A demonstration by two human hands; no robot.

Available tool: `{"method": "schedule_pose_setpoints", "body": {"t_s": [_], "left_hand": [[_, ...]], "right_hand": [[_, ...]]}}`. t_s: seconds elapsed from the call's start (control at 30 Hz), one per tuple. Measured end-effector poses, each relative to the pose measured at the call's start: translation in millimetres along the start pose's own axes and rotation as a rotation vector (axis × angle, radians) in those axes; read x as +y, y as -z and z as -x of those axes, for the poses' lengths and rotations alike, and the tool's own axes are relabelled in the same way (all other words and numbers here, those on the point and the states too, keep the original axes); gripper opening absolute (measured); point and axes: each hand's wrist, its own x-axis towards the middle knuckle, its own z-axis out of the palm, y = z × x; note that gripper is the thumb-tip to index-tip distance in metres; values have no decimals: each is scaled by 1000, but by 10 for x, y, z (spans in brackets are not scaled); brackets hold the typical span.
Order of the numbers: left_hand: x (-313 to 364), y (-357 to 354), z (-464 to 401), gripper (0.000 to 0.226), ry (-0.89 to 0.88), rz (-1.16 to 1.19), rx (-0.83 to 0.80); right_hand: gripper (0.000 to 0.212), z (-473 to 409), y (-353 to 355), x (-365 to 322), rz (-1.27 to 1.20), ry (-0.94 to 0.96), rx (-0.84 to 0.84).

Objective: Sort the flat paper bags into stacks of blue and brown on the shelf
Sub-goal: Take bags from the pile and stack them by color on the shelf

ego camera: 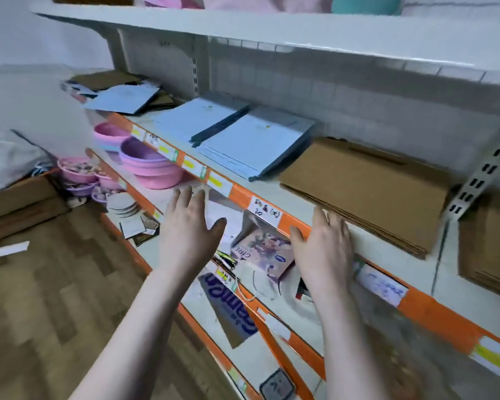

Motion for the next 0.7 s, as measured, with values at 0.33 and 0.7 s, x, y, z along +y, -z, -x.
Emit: {"method": "schedule_pose_setpoints", "body": {"t_s": [0.33,0.7], "left_hand": [[-1405,232,-649,62,160,14,21],[-2739,284,-2538,59,213,-114,71]], "right_hand": [[57,-307,-672,-1382,25,146,-99],[52,-1778,-1916,-3040,-52,223,-128]]}}
